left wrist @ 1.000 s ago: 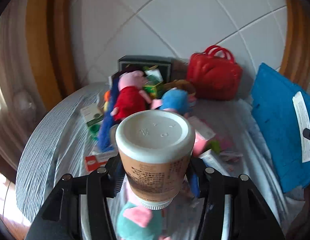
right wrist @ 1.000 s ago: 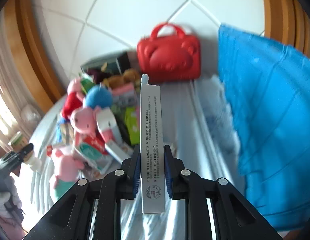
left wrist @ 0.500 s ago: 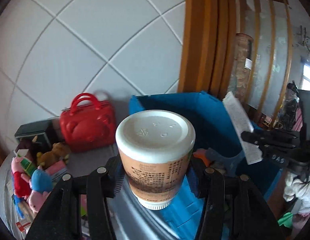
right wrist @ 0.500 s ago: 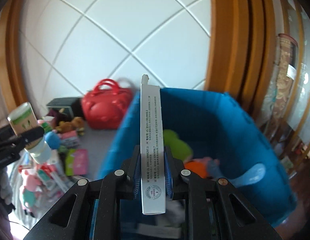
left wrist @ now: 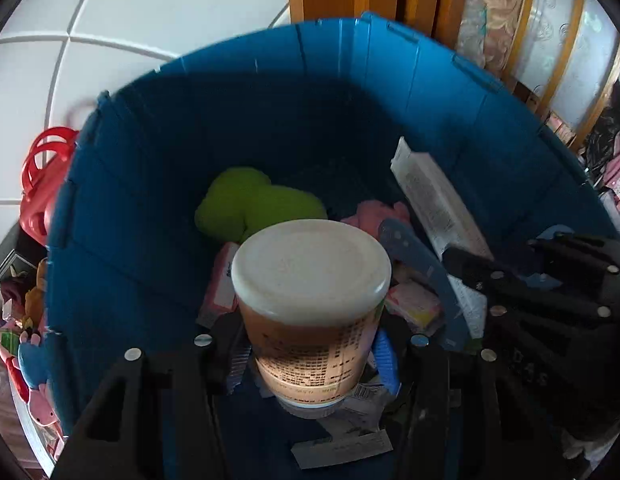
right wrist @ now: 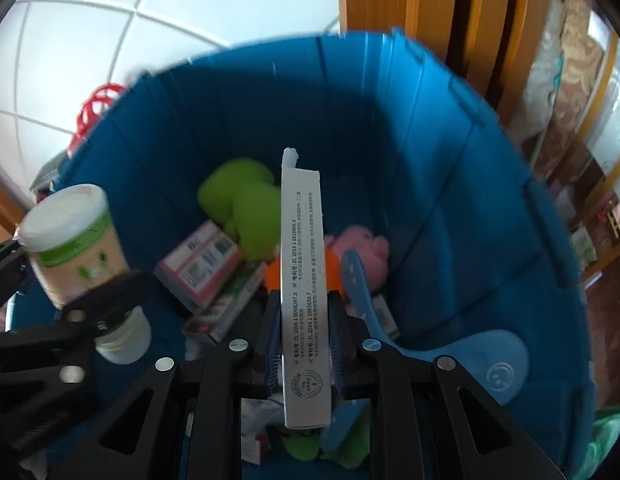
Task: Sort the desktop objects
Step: 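Carry the bottle and white box into the blue bin and release both, then move both open tools back over the pile on the bed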
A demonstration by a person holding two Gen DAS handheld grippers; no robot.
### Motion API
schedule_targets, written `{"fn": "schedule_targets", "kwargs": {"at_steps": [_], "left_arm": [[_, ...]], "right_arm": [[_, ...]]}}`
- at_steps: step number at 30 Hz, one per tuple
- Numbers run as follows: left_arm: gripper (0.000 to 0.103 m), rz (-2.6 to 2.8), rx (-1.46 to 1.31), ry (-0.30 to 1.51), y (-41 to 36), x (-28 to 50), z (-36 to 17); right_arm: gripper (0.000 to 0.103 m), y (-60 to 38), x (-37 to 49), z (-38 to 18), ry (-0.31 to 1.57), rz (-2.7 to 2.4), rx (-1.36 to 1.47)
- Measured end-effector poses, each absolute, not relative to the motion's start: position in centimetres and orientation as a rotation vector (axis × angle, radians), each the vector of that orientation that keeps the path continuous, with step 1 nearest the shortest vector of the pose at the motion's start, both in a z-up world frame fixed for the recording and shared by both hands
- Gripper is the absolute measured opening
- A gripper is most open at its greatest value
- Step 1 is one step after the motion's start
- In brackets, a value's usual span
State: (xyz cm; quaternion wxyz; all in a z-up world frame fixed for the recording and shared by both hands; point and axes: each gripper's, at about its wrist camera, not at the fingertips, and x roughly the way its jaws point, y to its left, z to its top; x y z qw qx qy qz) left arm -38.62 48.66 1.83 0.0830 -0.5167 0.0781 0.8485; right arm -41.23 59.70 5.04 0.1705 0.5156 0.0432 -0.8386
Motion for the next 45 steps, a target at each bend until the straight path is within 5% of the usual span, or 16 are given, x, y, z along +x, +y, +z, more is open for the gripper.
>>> {"fn": "schedule_targets", "kwargs": {"at_steps": [9,10,12,19,21,25,33,42,45], "left_arm": [[0.052,2.453,-1.731,0.228,47.9,-39.3,-2.3],[0.055,2.452,-1.735,0.227,47.8,-39.2,-2.3],[0.078,2.460,-1.741,0.234,48.0,-39.3,-2.3],[0.081,2.483,-1.759,0.204,47.3,-39.7,-2.0],[0.081,2.488,-1.750,0.206,47.1,-40.0,-1.8],[0.081,2.503,-1.731,0.215,46.9,-40.1,-1.6],[0.081,2.594,-1.641,0.174,46.1,-39.7,0.6],[0.082,2.716,-1.302,0.093,44.4,-34.3,9.1],[0.101,2.802,-1.105,0.017,42.2,-30.3,12.6]], "right_arm": [[0.021,59.4,-42.9,0.8,0.262,-2.343,1.598],[0.021,59.3,-42.7,0.8,0.267,-2.339,1.599],[0.021,59.1,-42.4,0.6,0.323,-2.353,1.597],[0.023,59.0,-43.5,0.5,0.327,-2.350,1.615],[0.028,59.0,-43.6,0.4,0.329,-2.356,1.620],[0.069,59.2,-43.5,0.7,0.341,-2.387,1.615],[0.086,59.9,-43.3,2.1,0.278,-2.433,1.551],[0.100,60.3,-40.2,8.9,0.205,-2.507,1.312],[0.103,59.5,-36.4,12.7,0.247,-2.575,1.114]]}}
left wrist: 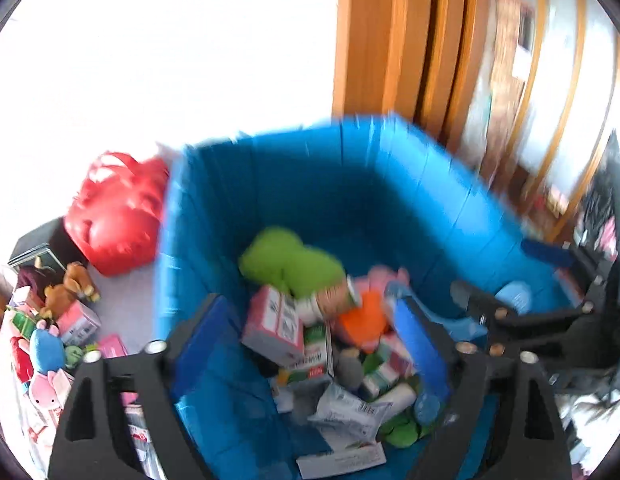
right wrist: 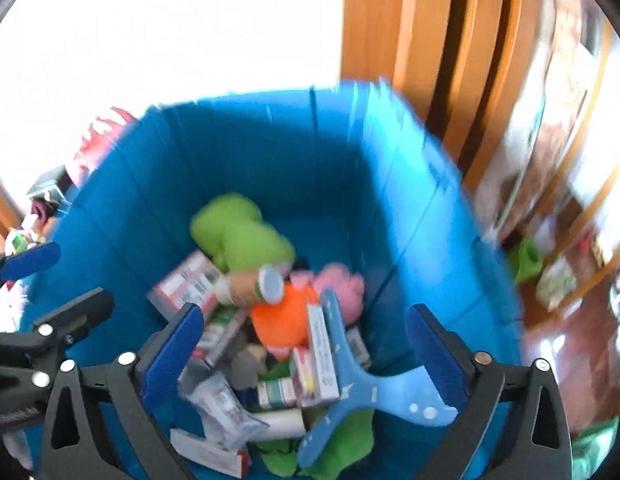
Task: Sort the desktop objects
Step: 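Move both open tools back over the pile on the bed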
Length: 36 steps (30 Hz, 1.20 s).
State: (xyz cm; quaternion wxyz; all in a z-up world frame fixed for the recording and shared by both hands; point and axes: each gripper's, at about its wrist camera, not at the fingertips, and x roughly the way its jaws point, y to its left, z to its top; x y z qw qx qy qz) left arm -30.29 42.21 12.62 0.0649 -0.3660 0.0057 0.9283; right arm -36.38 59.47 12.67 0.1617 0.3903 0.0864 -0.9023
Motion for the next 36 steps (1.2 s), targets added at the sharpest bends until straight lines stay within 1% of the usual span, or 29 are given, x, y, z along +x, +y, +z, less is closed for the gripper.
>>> {"fn": "schedule_targets", "kwargs": {"at_steps": [1,3,7,13,20,23,28,33,36], "left_arm": [[0.103,2.835,-1.032,-0.010,40.9,-28.7,13.7],[0.103,2.880,-0.951,-0.033,38.9,-26.4,14.8],[0.103,2.958,-0.884,-0.082,33.7,-22.3,14.8],[0.103,3.095,-0.911,-0.174,23.7,-17.4,11.7],[0.103,3.226,-1.002,-0.192,12.2,-12.4,8.0],[0.103,3.253,-1.066,-0.228,7.2,-10.7,6.1],[0.103,3.269,-1.202,-0.325,-0.8,-7.9,2.3],[0.103,3.264,-1.333,-0.381,-7.4,-5.4,-1.0],[0.103,3.240,-1.395,-0.411,-9.8,-4.5,-2.9]], "right_arm": [[0.103,59.0,-35.2,13.6,0.250,-2.580,1.065],[0.103,58.0,-32.8,15.0,0.235,-2.568,0.986],[0.103,55.5,-29.0,17.0,0.181,-2.539,0.877],[0.103,50.6,-23.5,18.6,0.135,-2.462,0.746],[0.103,43.5,-18.5,18.3,0.090,-2.370,0.704],[0.103,40.1,-17.0,17.4,0.097,-2.343,0.708],[0.103,33.6,-15.4,14.3,0.120,-2.295,0.764],[0.103,28.5,-15.5,8.7,0.112,-2.262,0.912],[0.103,26.2,-16.1,5.0,0.129,-2.249,1.005]]}}
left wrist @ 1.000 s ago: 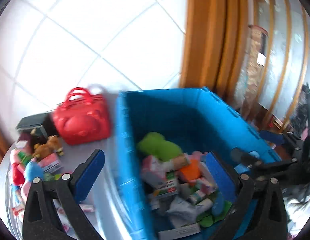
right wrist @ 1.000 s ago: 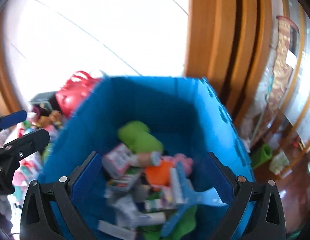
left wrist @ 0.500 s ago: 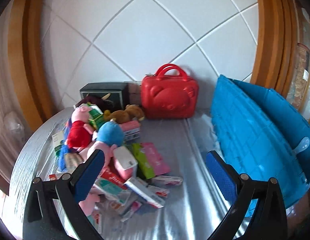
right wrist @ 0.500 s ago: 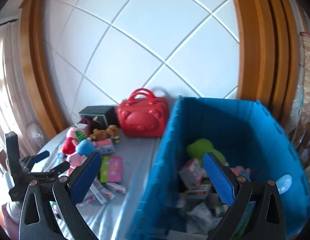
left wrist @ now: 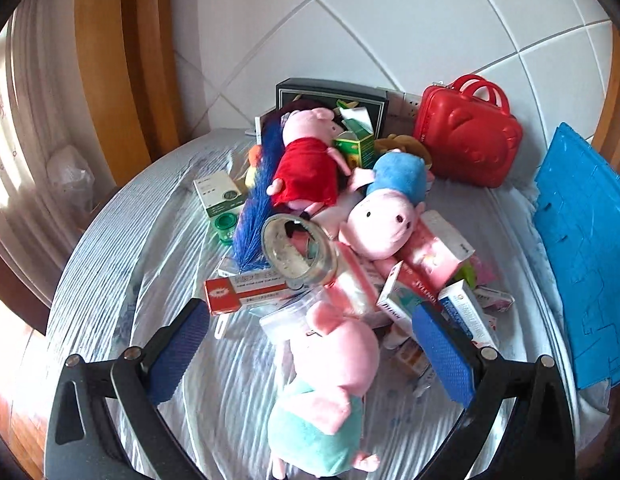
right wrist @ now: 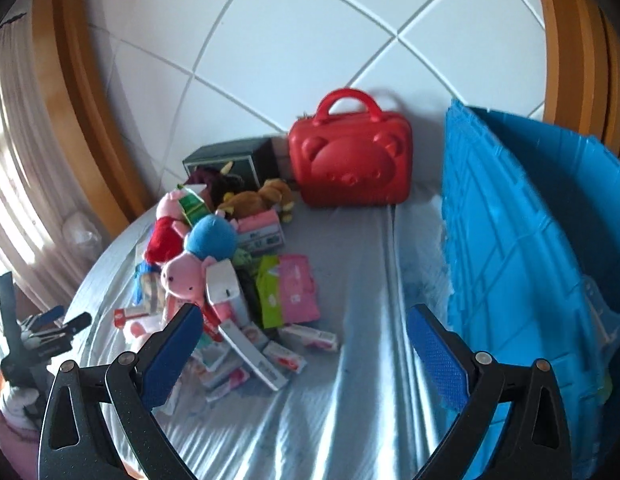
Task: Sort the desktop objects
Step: 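Move both open tools back over the pile on the bed, then grasp the Tylenol box with the left tool while the right grasps a white medicine box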
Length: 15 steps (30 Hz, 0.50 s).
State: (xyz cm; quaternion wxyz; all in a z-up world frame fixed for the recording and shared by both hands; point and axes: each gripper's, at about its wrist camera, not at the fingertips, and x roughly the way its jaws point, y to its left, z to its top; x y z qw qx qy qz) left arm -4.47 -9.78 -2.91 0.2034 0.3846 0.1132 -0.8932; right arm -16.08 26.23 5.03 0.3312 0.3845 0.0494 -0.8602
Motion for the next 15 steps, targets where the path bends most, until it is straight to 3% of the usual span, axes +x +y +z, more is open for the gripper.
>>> {"fn": "schedule_targets", "kwargs": {"at_steps": [6,13,14,15], "left_arm": [[0.103,-2.521,1.167,0.408,-9.3,-6.2,-6.6],[0.103,-2.598,1.211,0.468,-3.9,-10.3,-9.8],[0.099,-2.590,1.235,0.478,-3.4,-10.9,-10.4],[0.088,-2.581,1.262,0.496,-3.0,-11.6,-11.2]], "right_arm": [[0.103,23.1,-16.7,-2.1,0.194,-2.220,1.174],[0.103,22.1,-16.2,-6.6,0.249,-2.173,1.246],[0.103,22.1,-16.4,-7.2,0.256,-2.163,1.251],[0.103,22.1,-16.5,-7.6,0.262,-2.155,1.254]]}}
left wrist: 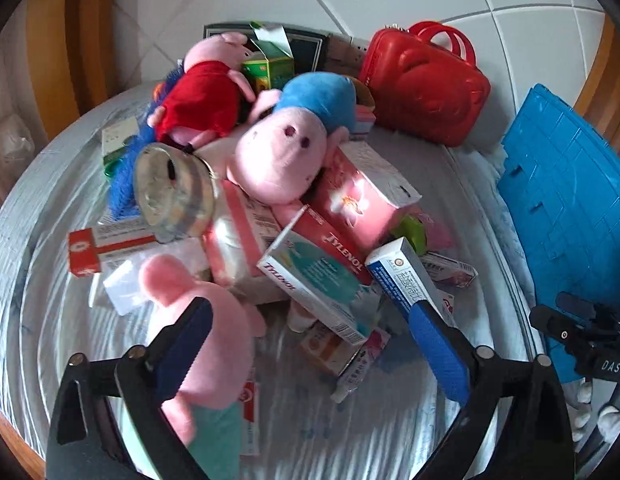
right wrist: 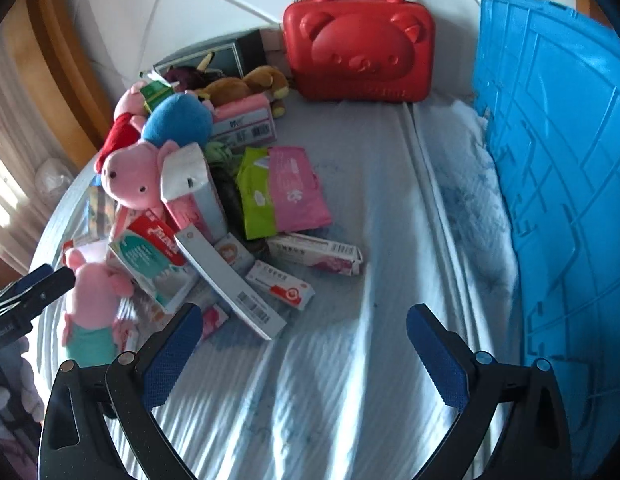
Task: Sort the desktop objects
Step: 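Grasp the Tylenol box with the left tool while the right grasps a white medicine box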
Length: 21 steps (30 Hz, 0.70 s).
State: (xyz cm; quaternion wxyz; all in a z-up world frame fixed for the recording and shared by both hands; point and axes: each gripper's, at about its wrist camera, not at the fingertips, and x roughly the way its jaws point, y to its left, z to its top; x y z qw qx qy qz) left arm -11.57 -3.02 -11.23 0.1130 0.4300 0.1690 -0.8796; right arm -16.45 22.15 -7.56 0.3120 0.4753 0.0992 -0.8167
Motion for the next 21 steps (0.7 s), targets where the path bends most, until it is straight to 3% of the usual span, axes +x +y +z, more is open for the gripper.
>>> {"fn": "schedule_targets", "kwargs": {"at_steps": [2,13,14,15,16,20,21], "left_arm": [[0.082,-2.540,1.320,0.528,-2.6,-12.6,-12.9],[0.081,-2.493,1.362,0.449,-1.8,-17.7,-15.9],[0.077,-2.499,1.366,0.454,-1.7,-17.9,-15.9],[0.057,-2.502,1.370,0.446,-1.6,-18.0,-15.8],[0.047,-2.510,1.374,0.439,-1.6,-17.9,-15.7],[0.028,-2.584,1.386,0.396,-1.0,-18.2,-15.2],[0.028,-2.599,1.388,0.373,-0.7,-18.4,-15.0]], "right_arm": [[0.103,22.0,-16.9,-8.4,0.277,-2.146,1.264],[0.103,19.5,-19.6,-12.5,0.279,-2.001,1.322],[0.103,19.0,-19.7,-12.8,0.282,-1.989,1.322],[0.103,18.6,-19.7,-13.0,0.284,-1.975,1.323],[0.103,18.2,-19.7,-13.2,0.285,-1.959,1.327],[0.103,16.9,-19.2,-13.8,0.288,-1.906,1.314],[0.103,16.6,-19.2,-14.1,0.291,-1.889,1.318]]}}
